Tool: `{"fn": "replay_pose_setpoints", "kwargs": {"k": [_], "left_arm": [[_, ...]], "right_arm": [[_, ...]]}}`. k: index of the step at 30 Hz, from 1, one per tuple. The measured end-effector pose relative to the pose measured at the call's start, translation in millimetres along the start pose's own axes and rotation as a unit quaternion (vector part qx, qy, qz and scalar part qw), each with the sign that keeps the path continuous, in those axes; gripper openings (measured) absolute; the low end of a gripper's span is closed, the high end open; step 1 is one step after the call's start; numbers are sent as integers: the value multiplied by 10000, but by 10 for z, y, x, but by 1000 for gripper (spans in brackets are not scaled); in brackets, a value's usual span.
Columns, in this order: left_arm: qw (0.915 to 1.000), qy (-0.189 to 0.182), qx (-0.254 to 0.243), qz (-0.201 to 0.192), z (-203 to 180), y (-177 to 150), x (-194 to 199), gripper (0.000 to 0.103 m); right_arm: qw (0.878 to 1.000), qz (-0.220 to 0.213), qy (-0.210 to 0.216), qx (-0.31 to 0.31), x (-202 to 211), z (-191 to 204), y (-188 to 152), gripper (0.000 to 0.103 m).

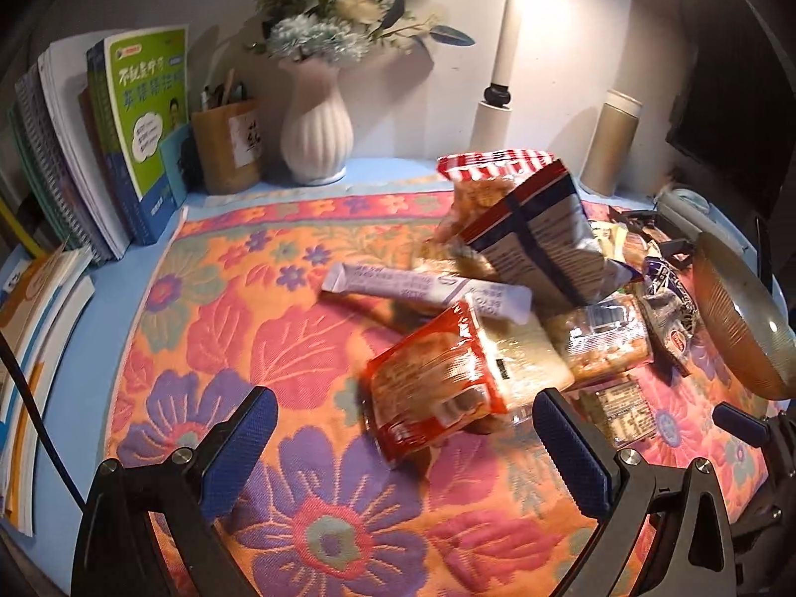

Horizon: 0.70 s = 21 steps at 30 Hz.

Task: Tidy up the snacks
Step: 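Move both tools over the snack pile toward the wrapped pastries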

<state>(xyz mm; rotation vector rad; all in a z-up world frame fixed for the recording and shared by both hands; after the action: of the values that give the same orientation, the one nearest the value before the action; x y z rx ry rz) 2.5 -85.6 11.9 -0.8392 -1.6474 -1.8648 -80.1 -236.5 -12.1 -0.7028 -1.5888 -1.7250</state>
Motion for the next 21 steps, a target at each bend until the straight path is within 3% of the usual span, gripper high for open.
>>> {"fn": "replay_pose_setpoints", "kwargs": {"k": [9,21], "left_arm": [[10000,-35,-59,48,-32,-23,-13,102],[9999,-72,-72,35,-32,-57,-6,102]], "right_arm": [[9998,26,-167,-140,-68,-20,2,103],[9996,-29,-84,-260,-63,-44,-4,103]]}}
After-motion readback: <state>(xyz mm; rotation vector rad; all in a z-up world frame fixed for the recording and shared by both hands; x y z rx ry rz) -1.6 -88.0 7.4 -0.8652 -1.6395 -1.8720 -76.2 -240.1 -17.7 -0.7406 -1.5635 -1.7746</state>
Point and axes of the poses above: each gripper's, at about its wrist camera, not at the fingertips, and x roughly against the way its jaws point, z to its left, y to its top, the point moved 7 cm from there along -x, roughly the way its jaws point, and after that the axes turned 12 degrees about y, right-handed, at the moved point
